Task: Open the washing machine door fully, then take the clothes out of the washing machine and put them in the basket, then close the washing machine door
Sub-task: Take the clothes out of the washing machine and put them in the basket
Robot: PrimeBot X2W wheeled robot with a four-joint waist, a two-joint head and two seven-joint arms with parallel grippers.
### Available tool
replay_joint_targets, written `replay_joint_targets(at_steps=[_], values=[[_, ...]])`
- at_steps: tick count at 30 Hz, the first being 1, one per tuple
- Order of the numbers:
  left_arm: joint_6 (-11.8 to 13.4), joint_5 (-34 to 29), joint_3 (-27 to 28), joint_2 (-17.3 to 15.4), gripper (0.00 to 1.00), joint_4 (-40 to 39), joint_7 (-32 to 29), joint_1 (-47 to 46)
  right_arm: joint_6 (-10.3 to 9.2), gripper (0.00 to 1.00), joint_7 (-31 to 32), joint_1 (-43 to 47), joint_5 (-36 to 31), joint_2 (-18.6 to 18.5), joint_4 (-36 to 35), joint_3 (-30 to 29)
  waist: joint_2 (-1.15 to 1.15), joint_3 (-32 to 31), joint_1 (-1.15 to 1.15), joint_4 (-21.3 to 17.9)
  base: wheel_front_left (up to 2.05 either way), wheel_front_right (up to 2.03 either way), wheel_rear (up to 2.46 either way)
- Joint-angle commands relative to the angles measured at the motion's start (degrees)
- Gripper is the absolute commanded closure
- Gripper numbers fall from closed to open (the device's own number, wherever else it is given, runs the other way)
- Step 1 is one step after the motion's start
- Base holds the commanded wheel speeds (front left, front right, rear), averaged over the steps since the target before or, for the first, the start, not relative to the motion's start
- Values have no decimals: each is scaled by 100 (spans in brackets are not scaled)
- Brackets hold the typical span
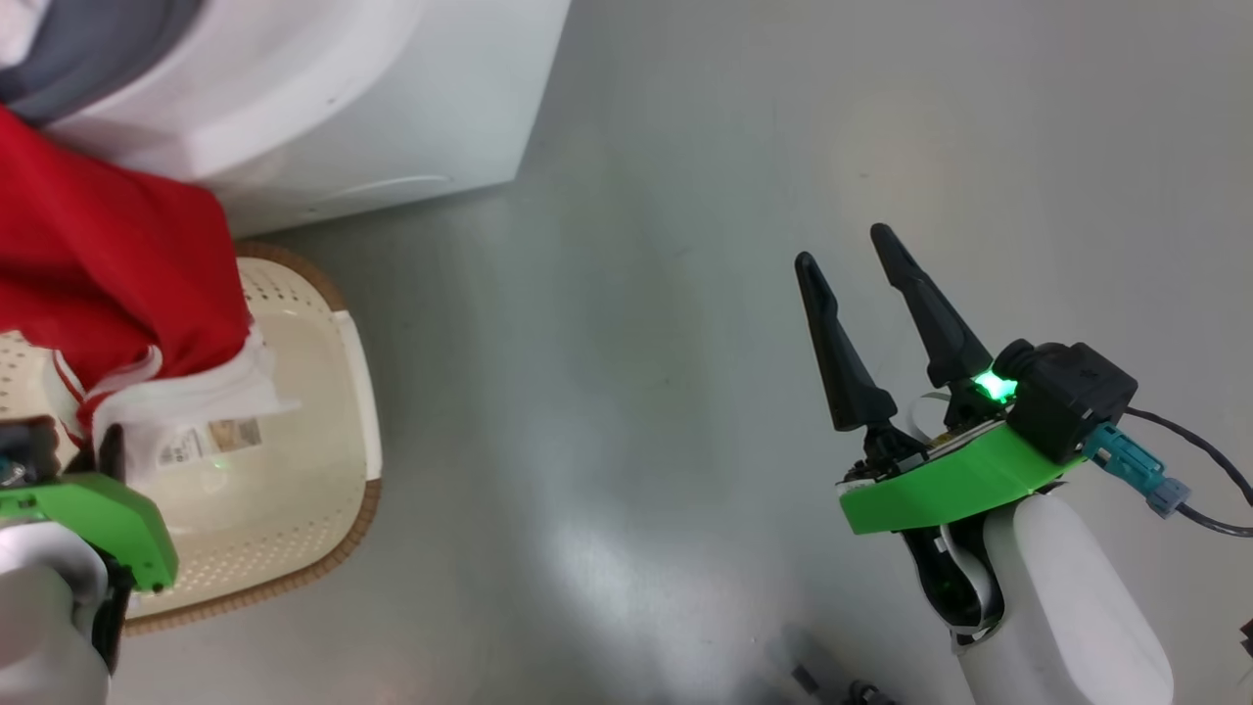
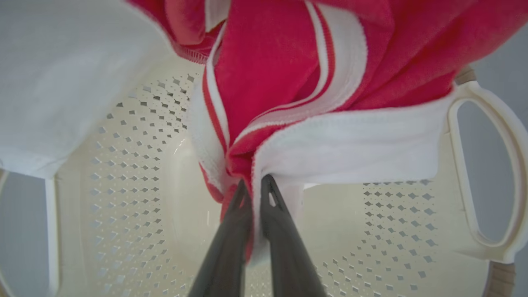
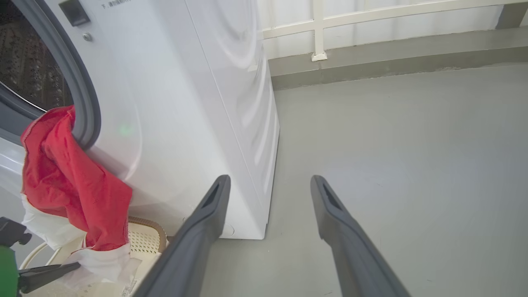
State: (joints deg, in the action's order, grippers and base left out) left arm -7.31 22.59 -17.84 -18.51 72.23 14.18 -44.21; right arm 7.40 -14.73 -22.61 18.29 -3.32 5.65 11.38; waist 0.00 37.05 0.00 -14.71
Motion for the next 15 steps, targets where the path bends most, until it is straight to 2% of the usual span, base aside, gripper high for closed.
replay_joint_targets(at_steps=[1, 2, 4, 5, 6, 15], values=[[-17, 104, 59, -283, 69, 4, -4, -55, 9, 0, -27, 3, 63, 45, -161, 144, 0, 125, 0, -78, 0, 0, 0], [-17, 148, 35, -300, 64, 11, -5, -89, 9, 0, -27, -6, 66, 45, -162, 142, 0, 144, 0, -81, 0, 0, 0], [-17, 222, -25, -316, 43, 22, -11, -140, 9, 0, -27, -10, 67, 45, -164, 131, 0, 167, 0, -79, 0, 0, 0], [-17, 258, -55, -321, 10, 26, -10, -166, 9, 0, -27, -10, 67, 45, -165, 122, 0, 175, 0, -75, 0, 0, 0], [-17, 293, -83, -325, 0, 30, -9, -187, 9, 0, -27, -10, 66, 45, -165, 114, 0, 179, 0, -68, 0, 0, 0], [-18, 725, -246, -274, 0, 21, 21, -245, 9, 0, -27, -56, 57, 45, -102, 65, 0, 95, 0, 21, 0, 0, 0]])
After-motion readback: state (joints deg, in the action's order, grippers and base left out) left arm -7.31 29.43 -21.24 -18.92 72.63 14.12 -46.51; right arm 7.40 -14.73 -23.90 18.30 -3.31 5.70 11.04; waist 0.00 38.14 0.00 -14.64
